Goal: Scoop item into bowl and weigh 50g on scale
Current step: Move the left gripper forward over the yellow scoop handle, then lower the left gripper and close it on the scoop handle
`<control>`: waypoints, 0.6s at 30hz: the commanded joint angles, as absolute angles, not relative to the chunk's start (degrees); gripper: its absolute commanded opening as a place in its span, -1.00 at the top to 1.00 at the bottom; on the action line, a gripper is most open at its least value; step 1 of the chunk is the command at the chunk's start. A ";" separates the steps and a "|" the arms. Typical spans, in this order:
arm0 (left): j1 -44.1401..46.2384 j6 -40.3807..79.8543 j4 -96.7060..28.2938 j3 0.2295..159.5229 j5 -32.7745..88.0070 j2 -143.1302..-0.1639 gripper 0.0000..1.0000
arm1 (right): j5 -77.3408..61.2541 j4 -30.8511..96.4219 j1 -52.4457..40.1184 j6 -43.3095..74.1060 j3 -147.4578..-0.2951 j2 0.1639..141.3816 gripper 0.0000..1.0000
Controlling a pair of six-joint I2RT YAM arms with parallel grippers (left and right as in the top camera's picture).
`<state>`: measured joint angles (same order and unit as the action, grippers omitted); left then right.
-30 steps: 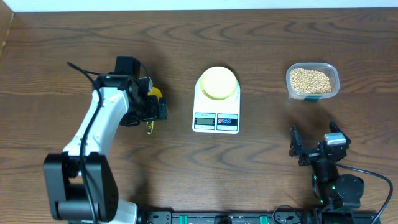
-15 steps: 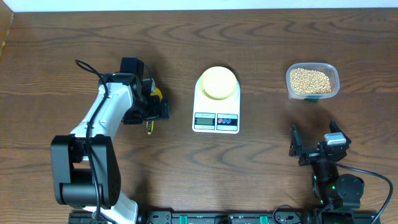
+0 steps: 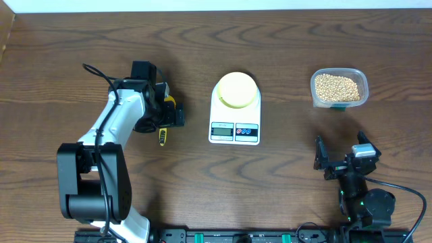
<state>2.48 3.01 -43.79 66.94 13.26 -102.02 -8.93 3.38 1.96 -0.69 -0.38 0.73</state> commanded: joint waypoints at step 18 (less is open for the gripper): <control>2.70 3.33 -33.41 61.06 13.50 -102.80 -0.15 | -8.49 3.62 1.83 -1.34 -0.32 0.54 -0.99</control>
